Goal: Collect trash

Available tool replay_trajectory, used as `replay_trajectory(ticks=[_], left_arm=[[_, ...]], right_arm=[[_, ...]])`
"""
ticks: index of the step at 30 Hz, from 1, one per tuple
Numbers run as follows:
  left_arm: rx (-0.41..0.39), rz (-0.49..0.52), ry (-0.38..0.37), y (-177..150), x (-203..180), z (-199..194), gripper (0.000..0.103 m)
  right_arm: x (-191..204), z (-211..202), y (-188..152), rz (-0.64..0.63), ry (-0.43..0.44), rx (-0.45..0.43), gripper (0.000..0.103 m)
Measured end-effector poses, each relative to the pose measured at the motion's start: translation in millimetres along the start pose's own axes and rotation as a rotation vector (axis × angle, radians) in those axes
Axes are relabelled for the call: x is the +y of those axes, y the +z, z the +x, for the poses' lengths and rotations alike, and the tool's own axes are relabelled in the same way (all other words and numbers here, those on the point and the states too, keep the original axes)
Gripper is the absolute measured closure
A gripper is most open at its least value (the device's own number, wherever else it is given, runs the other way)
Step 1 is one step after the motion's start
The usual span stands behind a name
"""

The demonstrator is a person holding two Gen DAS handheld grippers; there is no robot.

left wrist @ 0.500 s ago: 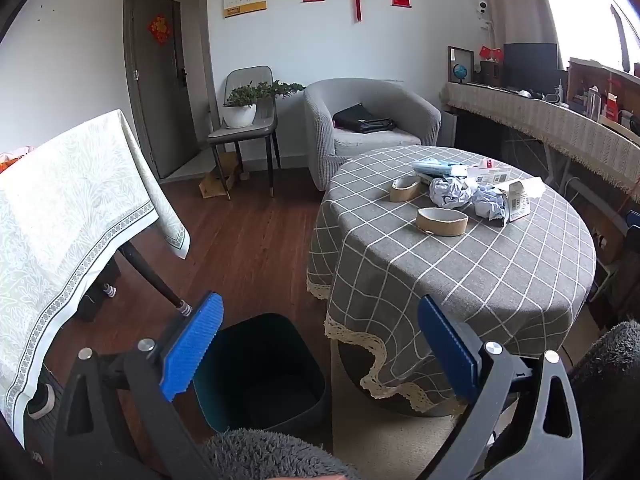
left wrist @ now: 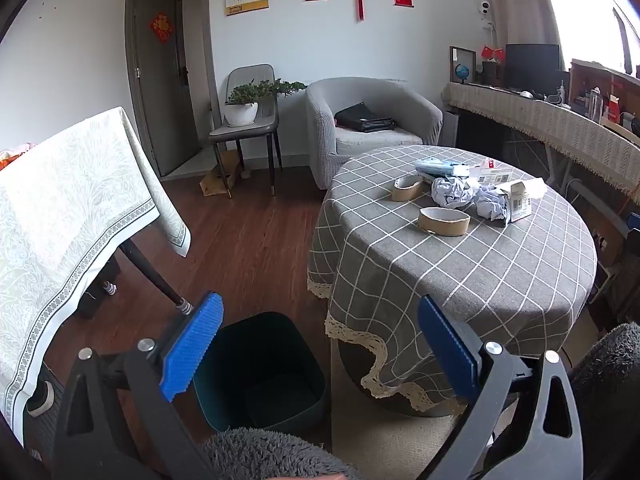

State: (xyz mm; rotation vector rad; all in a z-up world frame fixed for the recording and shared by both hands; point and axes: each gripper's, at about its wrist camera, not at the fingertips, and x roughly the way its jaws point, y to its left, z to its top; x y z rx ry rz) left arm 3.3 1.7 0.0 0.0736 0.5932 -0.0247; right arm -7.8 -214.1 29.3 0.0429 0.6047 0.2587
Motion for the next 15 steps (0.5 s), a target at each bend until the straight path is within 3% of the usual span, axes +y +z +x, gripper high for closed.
replay_trajectory(ticks=[15], left_arm=[[0.002,0.0,0.002,-2.7,0.3,-0.6,0.003]], right_arm=[[-0.7,-0.6,0.1,0.005,0.003,0.001,0.003]])
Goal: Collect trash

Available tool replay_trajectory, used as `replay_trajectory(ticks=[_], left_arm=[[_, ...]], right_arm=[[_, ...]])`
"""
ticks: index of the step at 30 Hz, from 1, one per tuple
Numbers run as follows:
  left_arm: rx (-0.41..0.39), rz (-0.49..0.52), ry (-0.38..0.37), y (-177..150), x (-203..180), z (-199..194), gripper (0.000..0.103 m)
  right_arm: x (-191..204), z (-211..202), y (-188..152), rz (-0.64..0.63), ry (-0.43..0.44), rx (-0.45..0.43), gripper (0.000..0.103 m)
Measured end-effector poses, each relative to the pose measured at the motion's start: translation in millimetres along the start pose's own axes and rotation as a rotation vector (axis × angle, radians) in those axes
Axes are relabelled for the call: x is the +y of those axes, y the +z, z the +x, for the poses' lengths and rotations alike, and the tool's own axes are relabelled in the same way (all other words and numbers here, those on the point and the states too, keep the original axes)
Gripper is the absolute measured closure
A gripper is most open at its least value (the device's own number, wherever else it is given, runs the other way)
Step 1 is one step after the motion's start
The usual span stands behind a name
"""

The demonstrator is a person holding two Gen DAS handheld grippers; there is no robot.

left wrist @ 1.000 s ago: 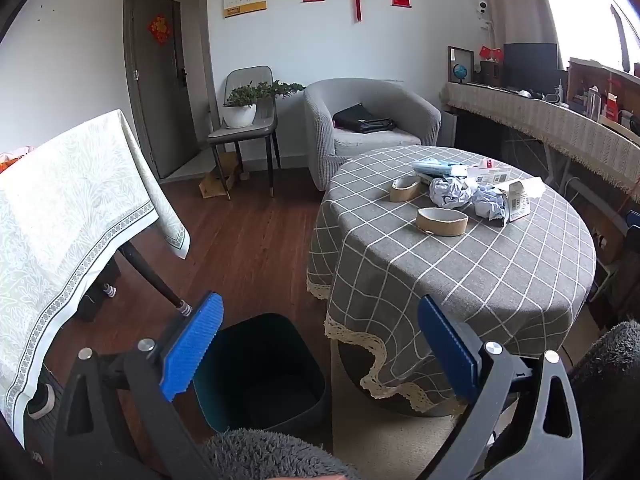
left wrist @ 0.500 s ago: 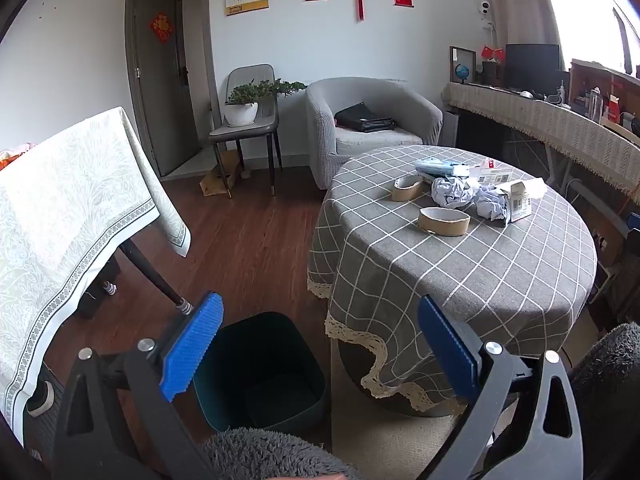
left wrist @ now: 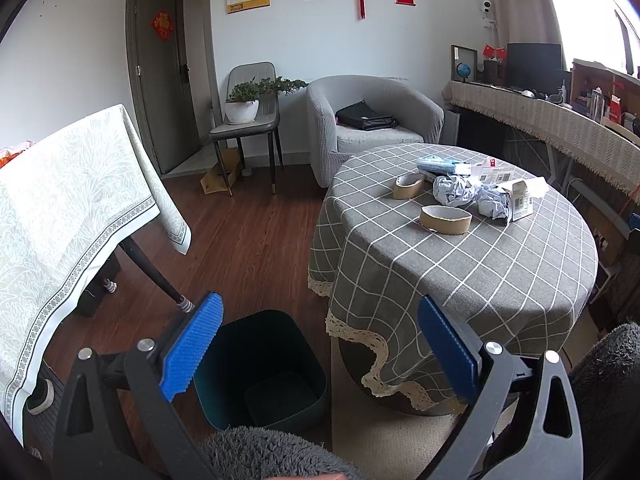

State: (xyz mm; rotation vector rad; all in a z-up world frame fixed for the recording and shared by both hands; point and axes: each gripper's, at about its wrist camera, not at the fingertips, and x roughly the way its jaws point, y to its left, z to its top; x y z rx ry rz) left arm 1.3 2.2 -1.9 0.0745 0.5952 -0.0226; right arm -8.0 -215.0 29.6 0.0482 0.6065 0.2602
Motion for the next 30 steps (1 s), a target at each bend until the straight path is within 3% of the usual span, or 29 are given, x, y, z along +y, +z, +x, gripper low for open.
replay_trajectory(ticks=[30], left_arm=[[0.006,0.0,0.001,-1.8,-0.4,2.8,0.003]], right_arm=[[-2.9,2.1,-3.8,0.005,0.002,0.006,0.003]])
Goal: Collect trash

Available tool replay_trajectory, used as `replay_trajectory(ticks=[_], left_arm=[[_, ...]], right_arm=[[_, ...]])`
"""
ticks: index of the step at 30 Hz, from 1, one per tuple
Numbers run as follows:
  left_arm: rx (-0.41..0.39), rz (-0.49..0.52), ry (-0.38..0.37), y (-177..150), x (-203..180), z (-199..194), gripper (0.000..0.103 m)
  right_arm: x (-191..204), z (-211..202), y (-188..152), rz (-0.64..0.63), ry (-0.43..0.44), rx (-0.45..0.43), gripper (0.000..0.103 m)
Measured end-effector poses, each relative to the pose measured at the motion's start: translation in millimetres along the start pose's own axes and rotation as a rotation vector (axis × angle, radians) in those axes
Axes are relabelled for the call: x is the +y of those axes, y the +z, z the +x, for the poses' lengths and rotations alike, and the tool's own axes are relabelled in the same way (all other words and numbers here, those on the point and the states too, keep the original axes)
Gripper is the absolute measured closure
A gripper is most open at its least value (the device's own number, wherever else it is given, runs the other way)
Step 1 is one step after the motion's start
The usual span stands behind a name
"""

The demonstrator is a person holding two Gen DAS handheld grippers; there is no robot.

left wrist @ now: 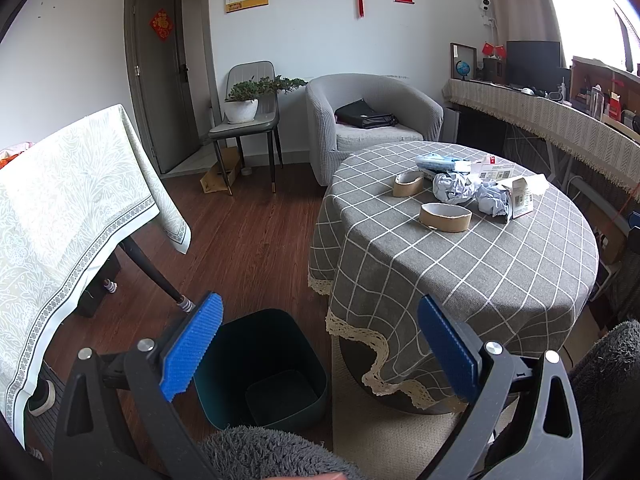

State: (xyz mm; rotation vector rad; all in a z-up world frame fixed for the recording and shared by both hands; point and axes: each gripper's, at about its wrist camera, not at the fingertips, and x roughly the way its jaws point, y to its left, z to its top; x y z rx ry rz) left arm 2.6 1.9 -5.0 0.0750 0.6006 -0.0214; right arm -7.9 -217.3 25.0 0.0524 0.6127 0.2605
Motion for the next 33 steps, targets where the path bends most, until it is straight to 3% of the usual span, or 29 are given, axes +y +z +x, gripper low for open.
replay_trajectory(ticks=[33], left_arm=[[0.007,0.012,0.006,-5.7,-4.2,4.0,0.003]], right_arm=[[0.9,1.4,1.1,-0.001,-0.001,0.003,0.003]])
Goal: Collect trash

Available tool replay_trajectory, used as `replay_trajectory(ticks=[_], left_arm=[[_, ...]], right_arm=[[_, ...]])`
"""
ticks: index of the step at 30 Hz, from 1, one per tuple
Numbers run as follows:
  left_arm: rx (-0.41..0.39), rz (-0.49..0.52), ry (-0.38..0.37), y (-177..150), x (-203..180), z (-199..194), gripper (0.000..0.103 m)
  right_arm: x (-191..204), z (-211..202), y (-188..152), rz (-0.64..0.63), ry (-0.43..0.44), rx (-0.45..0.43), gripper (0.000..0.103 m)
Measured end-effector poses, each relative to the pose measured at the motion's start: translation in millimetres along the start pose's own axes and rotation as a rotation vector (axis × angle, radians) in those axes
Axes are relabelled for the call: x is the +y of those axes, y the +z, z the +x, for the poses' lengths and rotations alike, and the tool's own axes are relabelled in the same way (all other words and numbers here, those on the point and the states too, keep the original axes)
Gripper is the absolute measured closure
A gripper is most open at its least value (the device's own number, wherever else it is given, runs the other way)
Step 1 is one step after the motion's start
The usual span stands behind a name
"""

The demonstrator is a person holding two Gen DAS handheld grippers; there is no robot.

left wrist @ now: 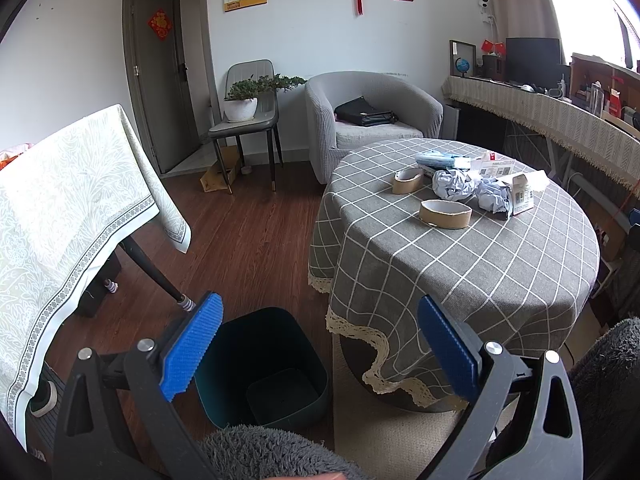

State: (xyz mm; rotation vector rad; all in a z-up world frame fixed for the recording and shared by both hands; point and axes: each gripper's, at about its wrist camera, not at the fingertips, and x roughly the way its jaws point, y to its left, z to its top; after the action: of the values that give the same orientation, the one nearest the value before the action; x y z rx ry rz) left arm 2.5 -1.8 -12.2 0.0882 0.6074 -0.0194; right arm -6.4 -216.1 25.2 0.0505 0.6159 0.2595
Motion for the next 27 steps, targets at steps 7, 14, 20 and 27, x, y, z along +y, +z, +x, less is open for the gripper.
replay_trajectory(ticks=[7,14,20,27], left_arm=[[0.0,0.0,0.0,0.1,0.0,0.0,0.003],[0.002,-0.001,0.001,-0.6,-0.4,0.1,0.003],[0.005,-0.004,0.0,-0.7,-0.3,0.3,0.003],[0.041,0.008,-0.012,1.4,-3.5,0.5,0.003]], right_arm=[[0.0,0.5,0.0,-0.001,-0.001,0.001,0.003],[0.1,0.7,0.0,0.0,0.0,0.001,0.003],[-0.4,-1.1,0.7,0.01,0.007,0.003,0.003],[-11.1,-5.9,-3.8,0.065,0.009,0.023,0.003]])
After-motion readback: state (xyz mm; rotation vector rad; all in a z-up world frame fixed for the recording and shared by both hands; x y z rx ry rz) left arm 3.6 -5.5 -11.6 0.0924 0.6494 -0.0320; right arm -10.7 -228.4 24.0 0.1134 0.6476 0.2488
